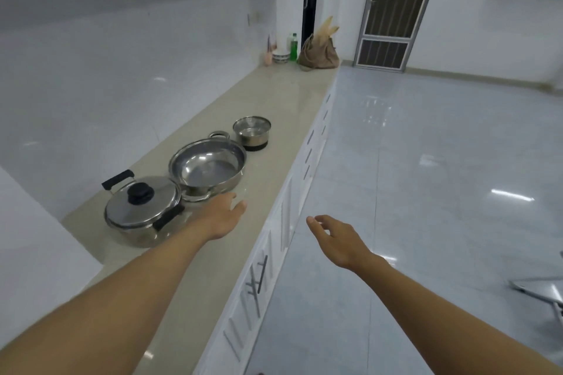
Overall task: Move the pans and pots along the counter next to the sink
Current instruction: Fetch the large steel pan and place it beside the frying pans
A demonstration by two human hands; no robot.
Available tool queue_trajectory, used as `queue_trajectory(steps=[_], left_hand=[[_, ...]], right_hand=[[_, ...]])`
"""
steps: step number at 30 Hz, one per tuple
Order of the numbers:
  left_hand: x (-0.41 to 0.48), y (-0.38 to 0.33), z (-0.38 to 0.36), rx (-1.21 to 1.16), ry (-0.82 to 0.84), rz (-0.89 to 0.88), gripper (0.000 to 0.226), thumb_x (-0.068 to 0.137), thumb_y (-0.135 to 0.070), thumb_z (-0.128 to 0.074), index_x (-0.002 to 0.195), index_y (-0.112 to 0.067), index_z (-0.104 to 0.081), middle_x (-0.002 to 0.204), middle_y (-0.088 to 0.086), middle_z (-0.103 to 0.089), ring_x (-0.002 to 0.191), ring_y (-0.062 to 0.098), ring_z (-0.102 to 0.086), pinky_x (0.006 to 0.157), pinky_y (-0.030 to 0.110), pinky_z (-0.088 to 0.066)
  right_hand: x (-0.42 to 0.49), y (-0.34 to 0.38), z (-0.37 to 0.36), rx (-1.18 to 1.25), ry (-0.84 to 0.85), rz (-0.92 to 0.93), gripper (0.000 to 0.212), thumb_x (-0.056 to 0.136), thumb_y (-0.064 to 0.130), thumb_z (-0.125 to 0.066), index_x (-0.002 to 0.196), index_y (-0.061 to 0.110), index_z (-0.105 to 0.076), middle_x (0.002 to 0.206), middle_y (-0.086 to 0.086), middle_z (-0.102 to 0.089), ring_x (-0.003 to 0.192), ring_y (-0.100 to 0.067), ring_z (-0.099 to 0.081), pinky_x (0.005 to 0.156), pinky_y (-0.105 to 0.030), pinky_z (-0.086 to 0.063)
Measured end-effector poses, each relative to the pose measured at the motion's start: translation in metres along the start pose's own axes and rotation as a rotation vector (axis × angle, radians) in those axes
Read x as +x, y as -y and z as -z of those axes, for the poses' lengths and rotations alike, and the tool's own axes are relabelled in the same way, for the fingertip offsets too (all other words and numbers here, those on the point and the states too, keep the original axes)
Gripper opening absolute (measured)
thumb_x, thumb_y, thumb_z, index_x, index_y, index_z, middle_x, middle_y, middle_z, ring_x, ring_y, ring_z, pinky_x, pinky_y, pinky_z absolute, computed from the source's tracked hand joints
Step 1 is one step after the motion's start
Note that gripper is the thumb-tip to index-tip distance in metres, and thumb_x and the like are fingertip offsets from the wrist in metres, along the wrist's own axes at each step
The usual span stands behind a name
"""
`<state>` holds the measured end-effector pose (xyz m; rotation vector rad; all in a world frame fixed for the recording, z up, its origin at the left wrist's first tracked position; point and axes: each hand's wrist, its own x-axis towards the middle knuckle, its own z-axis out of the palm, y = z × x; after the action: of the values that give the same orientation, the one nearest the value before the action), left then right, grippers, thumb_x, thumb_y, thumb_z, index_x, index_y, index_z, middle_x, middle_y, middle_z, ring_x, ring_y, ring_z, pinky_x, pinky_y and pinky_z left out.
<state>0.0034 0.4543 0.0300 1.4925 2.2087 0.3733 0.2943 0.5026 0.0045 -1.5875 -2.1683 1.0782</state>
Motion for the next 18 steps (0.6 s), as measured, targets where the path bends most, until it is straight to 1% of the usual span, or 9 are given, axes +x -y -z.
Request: queue_trajectory(steps=[4, 5, 8, 9, 12, 13, 15, 16, 18], left_hand=[[0.065, 0.004, 0.026, 0.002, 0.029, 0.008, 0.067, 0.097, -0.058, -0.037, 0.148, -0.015, -0.042, 0.153, 0.005, -0.046, 0.138, 0.027, -0.046, 0.11, 0.043, -0.038], [0.082, 0.006, 0.032, 0.012, 0.03, 0.015, 0.064, 0.097, -0.058, -0.037, 0.144, -0.015, -0.046, 0.15, 0.007, -0.049, 0.135, 0.027, -0.048, 0.108, 0.042, -0.04], [0.124, 0.011, 0.046, 0.023, -0.007, 0.024, 0.049, 0.099, -0.054, -0.037, 0.123, -0.015, -0.057, 0.137, 0.009, -0.058, 0.122, 0.027, -0.055, 0.104, 0.04, -0.043], [0.133, 0.014, 0.049, 0.013, -0.011, 0.033, 0.05, 0.099, -0.053, -0.038, 0.126, -0.015, -0.057, 0.138, 0.008, -0.057, 0.123, 0.027, -0.054, 0.104, 0.039, -0.042], [0.154, 0.025, 0.052, -0.025, -0.001, 0.074, 0.06, 0.1, -0.052, -0.04, 0.143, -0.012, -0.047, 0.151, 0.008, -0.046, 0.135, 0.027, -0.048, 0.11, 0.04, -0.04], [0.161, 0.03, 0.053, -0.028, 0.0, 0.093, 0.059, 0.1, -0.051, -0.04, 0.143, -0.01, -0.047, 0.154, 0.009, -0.043, 0.137, 0.028, -0.046, 0.111, 0.041, -0.039], [0.176, 0.04, 0.056, -0.031, -0.016, 0.127, 0.055, 0.101, -0.049, -0.04, 0.135, -0.006, -0.052, 0.153, 0.013, -0.044, 0.136, 0.031, -0.046, 0.109, 0.041, -0.039], [0.182, 0.045, 0.057, -0.039, -0.025, 0.148, 0.055, 0.101, -0.048, -0.041, 0.136, -0.006, -0.051, 0.152, 0.013, -0.045, 0.136, 0.031, -0.046, 0.11, 0.041, -0.039], [0.194, 0.057, 0.06, -0.064, -0.046, 0.208, 0.059, 0.101, -0.048, -0.04, 0.146, -0.01, -0.044, 0.153, 0.011, -0.045, 0.138, 0.029, -0.045, 0.112, 0.04, -0.037]], right_hand=[[0.066, 0.02, 0.013, -0.011, 0.004, -0.016, 0.075, 0.096, 0.071, -0.034, 0.148, 0.018, -0.049, 0.147, -0.004, -0.057, 0.133, -0.022, -0.054, 0.112, -0.041, -0.043], [0.081, 0.026, 0.015, -0.013, 0.004, -0.01, 0.075, 0.097, 0.07, -0.034, 0.149, 0.018, -0.049, 0.147, -0.004, -0.057, 0.133, -0.022, -0.054, 0.112, -0.041, -0.043], [0.126, 0.042, 0.013, -0.018, 0.005, 0.013, 0.073, 0.098, 0.069, -0.034, 0.149, 0.018, -0.049, 0.147, -0.005, -0.057, 0.133, -0.022, -0.055, 0.111, -0.038, -0.043], [0.139, 0.047, 0.012, -0.025, 0.016, 0.02, 0.074, 0.098, 0.068, -0.034, 0.149, 0.017, -0.049, 0.147, -0.006, -0.057, 0.133, -0.023, -0.055, 0.11, -0.038, -0.043], [0.179, 0.064, 0.005, -0.043, 0.066, 0.051, 0.076, 0.097, 0.07, -0.033, 0.148, 0.017, -0.049, 0.146, -0.006, -0.058, 0.132, -0.023, -0.055, 0.11, -0.039, -0.044], [0.193, 0.069, 0.002, -0.051, 0.082, 0.061, 0.076, 0.096, 0.071, -0.032, 0.148, 0.017, -0.05, 0.145, -0.005, -0.058, 0.131, -0.023, -0.056, 0.11, -0.038, -0.044], [0.224, 0.079, -0.002, -0.07, 0.113, 0.094, 0.076, 0.096, 0.071, -0.033, 0.146, 0.018, -0.052, 0.144, -0.005, -0.06, 0.13, -0.022, -0.056, 0.107, -0.036, -0.044], [0.239, 0.083, -0.005, -0.079, 0.131, 0.116, 0.075, 0.097, 0.071, -0.033, 0.146, 0.017, -0.052, 0.143, -0.005, -0.06, 0.13, -0.021, -0.056, 0.106, -0.035, -0.044], [0.272, 0.092, -0.009, -0.096, 0.166, 0.161, 0.074, 0.097, 0.07, -0.034, 0.145, 0.017, -0.053, 0.142, -0.005, -0.061, 0.129, -0.021, -0.057, 0.102, -0.032, -0.043]])
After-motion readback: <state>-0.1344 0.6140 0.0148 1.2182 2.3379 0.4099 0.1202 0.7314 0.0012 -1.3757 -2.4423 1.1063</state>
